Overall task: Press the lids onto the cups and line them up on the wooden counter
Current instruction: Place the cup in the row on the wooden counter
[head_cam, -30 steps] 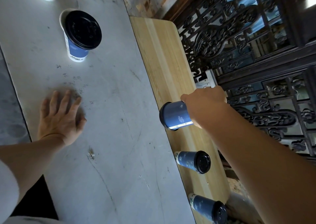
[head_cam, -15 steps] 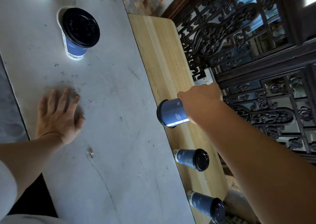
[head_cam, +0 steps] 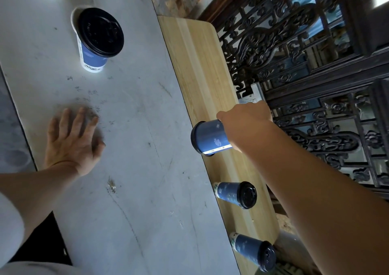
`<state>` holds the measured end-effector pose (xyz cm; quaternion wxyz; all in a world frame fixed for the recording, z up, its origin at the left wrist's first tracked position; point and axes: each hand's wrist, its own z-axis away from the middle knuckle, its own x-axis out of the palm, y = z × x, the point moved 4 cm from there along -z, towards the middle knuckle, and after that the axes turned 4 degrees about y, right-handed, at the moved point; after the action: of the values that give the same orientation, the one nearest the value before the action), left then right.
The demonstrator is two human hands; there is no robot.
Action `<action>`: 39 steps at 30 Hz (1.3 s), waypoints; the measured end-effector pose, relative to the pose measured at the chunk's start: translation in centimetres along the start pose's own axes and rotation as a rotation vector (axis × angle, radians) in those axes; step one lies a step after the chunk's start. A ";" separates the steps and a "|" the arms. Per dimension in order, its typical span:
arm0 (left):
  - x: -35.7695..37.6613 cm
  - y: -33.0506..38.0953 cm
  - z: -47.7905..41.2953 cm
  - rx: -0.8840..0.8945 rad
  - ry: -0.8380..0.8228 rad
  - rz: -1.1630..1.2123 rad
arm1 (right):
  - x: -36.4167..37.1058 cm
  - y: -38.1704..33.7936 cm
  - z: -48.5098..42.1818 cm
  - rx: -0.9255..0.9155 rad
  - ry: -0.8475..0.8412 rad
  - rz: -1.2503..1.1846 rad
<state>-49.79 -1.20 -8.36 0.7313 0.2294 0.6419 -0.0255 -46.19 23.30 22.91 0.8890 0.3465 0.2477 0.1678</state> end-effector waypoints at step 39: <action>0.0 -0.3 0.0 -0.003 -0.073 0.009 | 15.5 -6.8 -9.7 0.818 0.157 -2.455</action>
<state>-49.92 -1.48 -8.48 0.7547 0.2301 0.6136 -0.0297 -37.98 30.99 7.00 0.2745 0.1284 0.4858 -0.8198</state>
